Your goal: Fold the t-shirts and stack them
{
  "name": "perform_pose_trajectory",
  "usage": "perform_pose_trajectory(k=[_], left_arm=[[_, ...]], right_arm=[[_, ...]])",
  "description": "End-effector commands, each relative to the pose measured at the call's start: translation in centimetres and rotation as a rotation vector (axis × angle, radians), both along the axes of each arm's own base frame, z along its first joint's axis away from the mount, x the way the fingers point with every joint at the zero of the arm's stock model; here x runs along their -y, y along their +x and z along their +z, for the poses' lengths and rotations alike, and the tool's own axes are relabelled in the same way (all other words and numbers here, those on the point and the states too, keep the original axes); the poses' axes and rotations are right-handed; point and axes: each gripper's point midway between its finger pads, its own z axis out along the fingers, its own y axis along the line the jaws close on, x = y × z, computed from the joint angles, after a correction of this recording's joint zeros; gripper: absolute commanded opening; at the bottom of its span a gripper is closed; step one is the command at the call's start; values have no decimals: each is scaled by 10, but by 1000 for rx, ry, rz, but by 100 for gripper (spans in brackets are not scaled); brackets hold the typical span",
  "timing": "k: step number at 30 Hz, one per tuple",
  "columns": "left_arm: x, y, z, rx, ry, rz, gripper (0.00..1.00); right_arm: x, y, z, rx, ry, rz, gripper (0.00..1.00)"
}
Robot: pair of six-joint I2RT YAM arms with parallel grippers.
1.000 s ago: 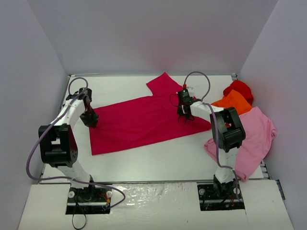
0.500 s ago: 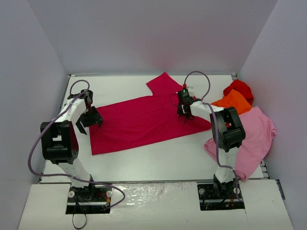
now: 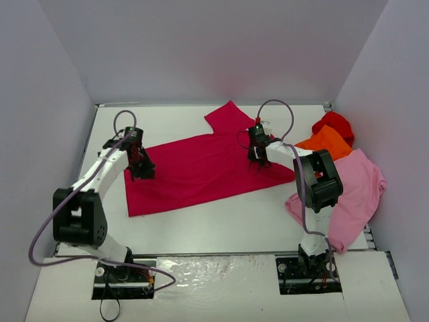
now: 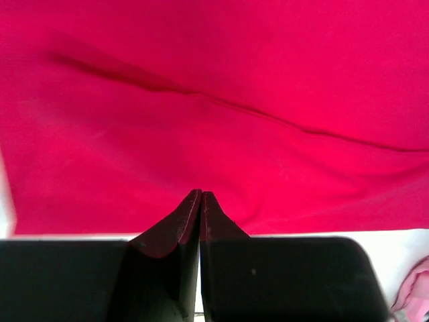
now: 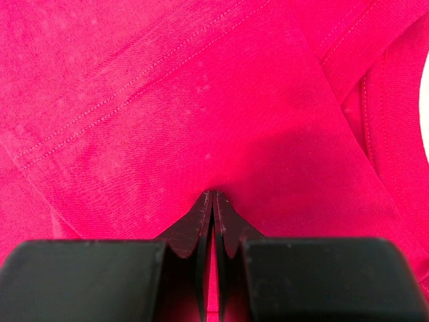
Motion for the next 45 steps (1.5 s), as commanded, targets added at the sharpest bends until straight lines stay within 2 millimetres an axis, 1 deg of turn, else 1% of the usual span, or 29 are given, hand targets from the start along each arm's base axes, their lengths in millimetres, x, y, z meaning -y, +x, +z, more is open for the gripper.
perform_pose_trajectory(k=[1,3,6,8,11,13,15,18,22,24,26,28,31,33,36,38,40,42,45], left_arm=[[28,13,-26,-27,-119,-9,0],[26,18,-33,-37,-108,-2,0],[25,24,-39,-44,-123,7,0],[26,25,-40,-47,-152,13,0],[22,25,-44,-53,-151,29,0],[14,21,-48,-71,-129,46,0],[0,15,-49,-87,-64,59,0],[-18,7,-45,-90,12,81,0],[-32,-2,-40,-93,76,95,0],[-37,-5,-38,-94,102,101,0],[-39,-7,-38,-94,109,100,0],[-39,-5,-39,-81,112,102,0],[-34,8,-38,-41,93,98,0],[-28,22,-30,3,72,92,0],[-14,49,-12,70,61,61,0],[-5,61,-4,86,64,33,0],[1,68,-4,77,68,11,0],[11,82,2,106,70,-5,0],[20,94,-9,101,69,-18,0]], right_arm=[[21,-50,-50,-214,-93,9,0],[21,-50,-50,-216,-92,12,0],[21,-50,-50,-216,-92,12,0],[21,-50,-50,-217,-93,13,0],[22,-51,-51,-218,-96,12,0],[21,-51,-52,-220,-97,14,0],[23,-52,-53,-225,-104,12,0],[25,-54,-54,-231,-111,9,0],[25,-55,-54,-240,-115,5,0],[28,-53,-44,-216,-127,-13,0],[31,-49,-25,-150,-151,-37,0],[27,-37,13,-43,-143,-40,0],[14,-20,50,45,-88,-15,0],[6,-14,54,46,-64,10,0],[-1,-6,48,13,-59,16,0],[-4,-3,42,-4,-56,16,0],[-6,-1,37,-13,-58,17,0],[-7,4,34,-15,-65,20,0],[-8,6,19,-47,-74,27,0]])
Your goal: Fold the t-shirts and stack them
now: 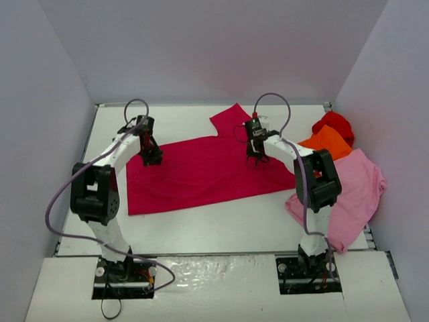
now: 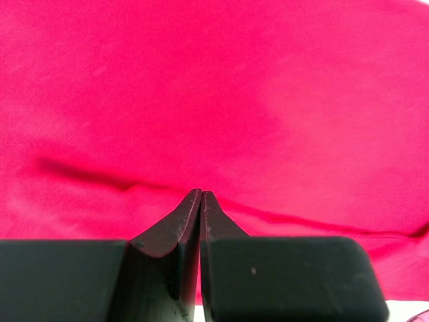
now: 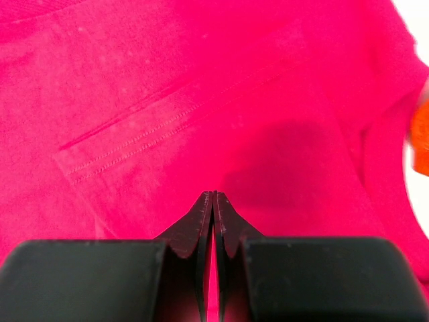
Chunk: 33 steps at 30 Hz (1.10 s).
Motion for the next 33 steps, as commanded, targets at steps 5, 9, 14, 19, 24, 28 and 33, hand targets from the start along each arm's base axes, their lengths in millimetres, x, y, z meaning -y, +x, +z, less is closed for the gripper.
perform_pose_trajectory(k=[5,9,14,19,24,28,33], left_arm=[[27,25,-20,9,-7,-44,0],[34,7,-44,-76,-12,-60,0],[26,-28,-55,-198,25,-90,0],[9,-61,-47,-218,81,-80,0],[0,-77,-30,-213,109,-88,0],[-11,-86,-17,-204,151,-85,0],[-20,-93,-13,-195,184,-70,0]], right_arm=[[-6,-3,-27,-76,-11,21,0],[1,-21,-35,-117,-29,23,0],[7,-59,-47,-187,-51,33,0],[7,-109,-52,-232,-82,50,0],[4,-142,-52,-254,-90,54,0],[1,-166,-53,-275,-98,66,0],[1,-193,-51,-303,-94,87,0]])
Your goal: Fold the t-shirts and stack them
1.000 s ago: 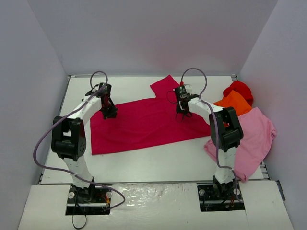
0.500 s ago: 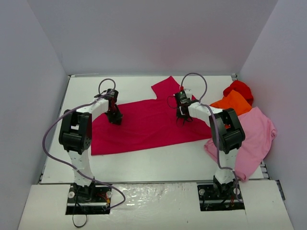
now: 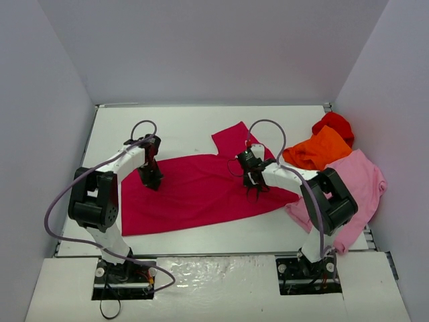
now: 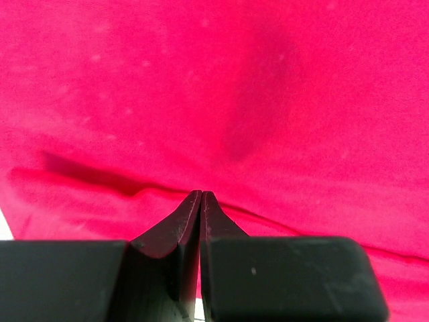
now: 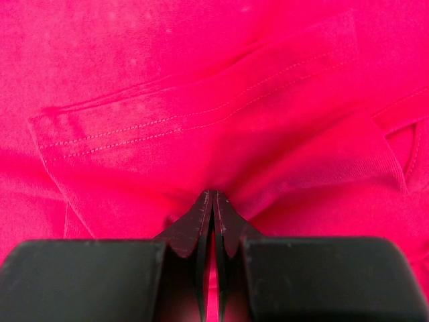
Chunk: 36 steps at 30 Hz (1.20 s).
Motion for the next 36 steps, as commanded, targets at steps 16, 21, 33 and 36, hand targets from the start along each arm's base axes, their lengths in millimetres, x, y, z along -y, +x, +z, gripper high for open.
perform_pose_trajectory(k=[16,21,33,36], left_arm=[[-20,-12,31,64,73,-1,0],[-23,-14,30,54,79,-4,0],[-29,-20,31,54,97,5,0],[-33,-22,34,72,111,21,0]], right_arm=[[1,9,-22,-89,-201,22,0],[-10,32,-39,-89,-197,28,0],[-13,103,-20,20,-99,-28,1],[-12,123,21,127,-91,-47,8]])
